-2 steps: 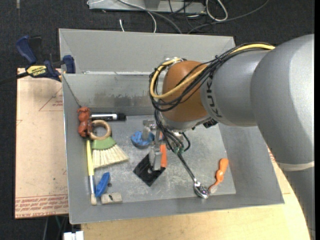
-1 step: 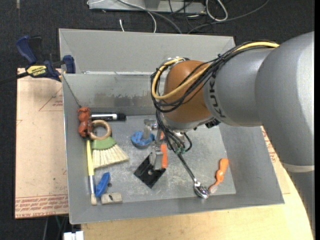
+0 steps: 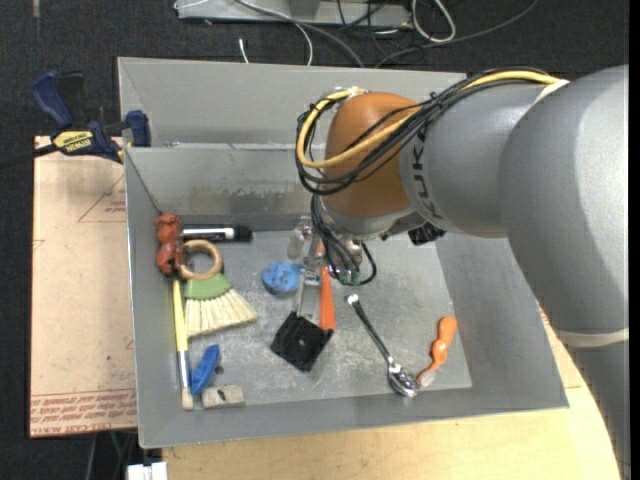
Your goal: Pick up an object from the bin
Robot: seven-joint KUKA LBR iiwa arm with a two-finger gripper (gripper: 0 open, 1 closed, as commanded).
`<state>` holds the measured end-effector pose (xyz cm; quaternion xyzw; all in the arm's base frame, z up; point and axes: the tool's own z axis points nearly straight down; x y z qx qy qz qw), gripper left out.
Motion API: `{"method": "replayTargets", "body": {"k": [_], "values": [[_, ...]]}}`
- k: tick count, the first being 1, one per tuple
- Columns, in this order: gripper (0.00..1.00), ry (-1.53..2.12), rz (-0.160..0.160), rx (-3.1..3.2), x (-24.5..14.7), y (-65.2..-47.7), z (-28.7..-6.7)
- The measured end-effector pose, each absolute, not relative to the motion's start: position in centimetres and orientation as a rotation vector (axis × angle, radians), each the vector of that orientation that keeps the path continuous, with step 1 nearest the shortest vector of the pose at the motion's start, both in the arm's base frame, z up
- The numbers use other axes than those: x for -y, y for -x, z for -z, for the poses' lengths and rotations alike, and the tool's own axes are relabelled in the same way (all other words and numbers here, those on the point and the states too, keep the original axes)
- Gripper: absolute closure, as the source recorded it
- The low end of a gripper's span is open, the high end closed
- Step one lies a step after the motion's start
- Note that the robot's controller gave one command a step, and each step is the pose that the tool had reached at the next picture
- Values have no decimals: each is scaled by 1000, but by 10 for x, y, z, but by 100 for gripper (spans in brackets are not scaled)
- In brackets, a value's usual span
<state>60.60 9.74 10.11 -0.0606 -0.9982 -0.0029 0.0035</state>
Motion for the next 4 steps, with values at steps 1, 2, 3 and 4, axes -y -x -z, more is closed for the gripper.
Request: {"method": "replayTargets", "body": {"k": [1, 2, 3, 4], "values": [[0, 25, 12, 3162, -99, -618, -75], [100, 339, 13, 3127, -100, -609, -72], [100, 340, 13, 3126, -100, -609, -72], [100, 338, 12, 3121, -100, -607, -123]]}}
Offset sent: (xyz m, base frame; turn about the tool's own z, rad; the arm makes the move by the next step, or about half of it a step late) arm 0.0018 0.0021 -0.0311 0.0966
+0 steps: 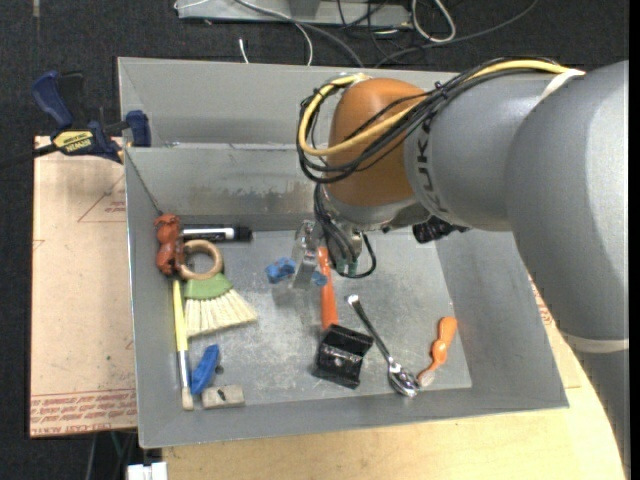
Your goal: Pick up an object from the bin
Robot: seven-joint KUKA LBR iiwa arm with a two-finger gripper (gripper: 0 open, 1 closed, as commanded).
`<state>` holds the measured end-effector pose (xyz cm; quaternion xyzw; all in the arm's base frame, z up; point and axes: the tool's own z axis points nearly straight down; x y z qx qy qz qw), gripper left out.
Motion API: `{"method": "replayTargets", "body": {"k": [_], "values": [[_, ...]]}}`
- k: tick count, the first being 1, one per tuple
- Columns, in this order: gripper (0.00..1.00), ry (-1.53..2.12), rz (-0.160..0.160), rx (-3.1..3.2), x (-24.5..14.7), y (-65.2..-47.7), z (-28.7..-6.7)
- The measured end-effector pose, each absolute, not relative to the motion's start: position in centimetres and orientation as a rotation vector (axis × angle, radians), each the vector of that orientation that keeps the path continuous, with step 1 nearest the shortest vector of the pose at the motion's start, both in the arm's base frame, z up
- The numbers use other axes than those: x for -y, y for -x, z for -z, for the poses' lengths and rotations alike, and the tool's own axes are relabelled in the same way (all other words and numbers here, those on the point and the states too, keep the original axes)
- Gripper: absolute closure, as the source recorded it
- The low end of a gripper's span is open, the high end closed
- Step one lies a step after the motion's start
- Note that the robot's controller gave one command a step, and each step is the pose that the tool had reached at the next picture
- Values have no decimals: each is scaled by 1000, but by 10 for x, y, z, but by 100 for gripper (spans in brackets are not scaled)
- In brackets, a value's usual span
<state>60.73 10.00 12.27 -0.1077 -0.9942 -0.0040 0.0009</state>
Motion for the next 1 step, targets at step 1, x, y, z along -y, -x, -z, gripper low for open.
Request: {"method": "replayTargets", "body": {"k": [1], "values": [[100, 337, 14, 3121, -100, -607, -149]]}}
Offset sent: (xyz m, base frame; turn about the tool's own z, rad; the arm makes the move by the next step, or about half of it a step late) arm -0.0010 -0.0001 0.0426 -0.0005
